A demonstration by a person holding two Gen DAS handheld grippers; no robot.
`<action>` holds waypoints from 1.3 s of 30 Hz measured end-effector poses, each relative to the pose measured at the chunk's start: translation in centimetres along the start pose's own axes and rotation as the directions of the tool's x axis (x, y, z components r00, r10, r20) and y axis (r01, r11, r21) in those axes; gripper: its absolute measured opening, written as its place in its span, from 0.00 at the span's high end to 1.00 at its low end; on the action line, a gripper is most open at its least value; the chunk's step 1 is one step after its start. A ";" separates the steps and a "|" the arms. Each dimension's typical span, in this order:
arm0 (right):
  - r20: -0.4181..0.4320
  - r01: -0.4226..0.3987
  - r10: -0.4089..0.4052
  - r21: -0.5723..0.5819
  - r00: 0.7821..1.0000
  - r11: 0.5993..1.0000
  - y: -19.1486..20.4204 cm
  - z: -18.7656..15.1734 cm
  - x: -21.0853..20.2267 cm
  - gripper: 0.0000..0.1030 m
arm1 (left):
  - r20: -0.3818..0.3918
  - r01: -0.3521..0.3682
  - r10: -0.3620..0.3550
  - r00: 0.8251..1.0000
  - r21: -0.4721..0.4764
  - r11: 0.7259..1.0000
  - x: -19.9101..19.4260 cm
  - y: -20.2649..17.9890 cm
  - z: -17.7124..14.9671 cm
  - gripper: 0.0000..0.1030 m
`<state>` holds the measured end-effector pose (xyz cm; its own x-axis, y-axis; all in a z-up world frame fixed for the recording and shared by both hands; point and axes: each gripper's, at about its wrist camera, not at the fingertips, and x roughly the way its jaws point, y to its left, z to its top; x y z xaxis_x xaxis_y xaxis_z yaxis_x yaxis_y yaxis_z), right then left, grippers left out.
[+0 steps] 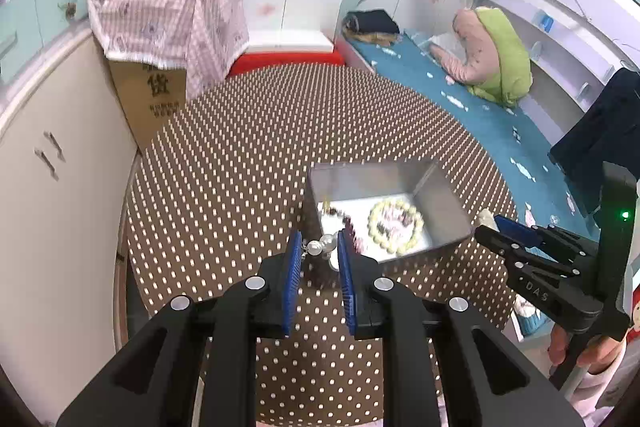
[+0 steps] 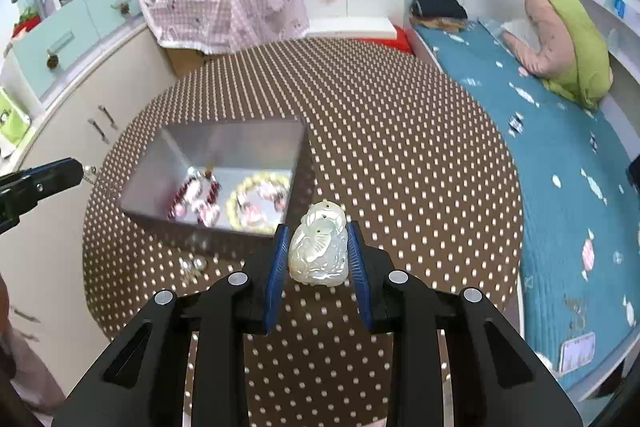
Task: Organize jewelry
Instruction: 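Carry both pieces over the silver tin and release them inside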
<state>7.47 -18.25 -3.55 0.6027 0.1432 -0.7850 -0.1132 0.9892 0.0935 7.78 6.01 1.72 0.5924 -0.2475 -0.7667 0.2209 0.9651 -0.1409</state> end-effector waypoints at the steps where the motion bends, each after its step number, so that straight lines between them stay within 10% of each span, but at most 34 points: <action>1: 0.009 -0.005 0.005 0.000 1.000 1.000 0.1 0.3 -0.2 0.71 | 0.015 -0.003 0.003 1.000 0.007 1.000 -0.4 -0.2 0.4 0.84; 21: 0.086 -0.085 0.087 -0.017 0.993 0.996 2.2 4.7 -0.8 0.71 | 0.093 0.022 -0.027 0.995 0.056 0.998 -1.4 -3.2 5.3 0.84; 39: -0.009 -0.108 0.107 -0.023 0.994 0.994 3.3 5.0 3.3 0.71 | -0.107 0.024 -0.022 0.994 0.015 1.000 6.4 -3.1 4.3 0.84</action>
<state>13.08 -14.36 -2.74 0.5798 0.2483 -0.7760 -0.1956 0.9670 0.1632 14.19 1.07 -0.07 0.5015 -0.2579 -0.8258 0.2465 0.9576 -0.1493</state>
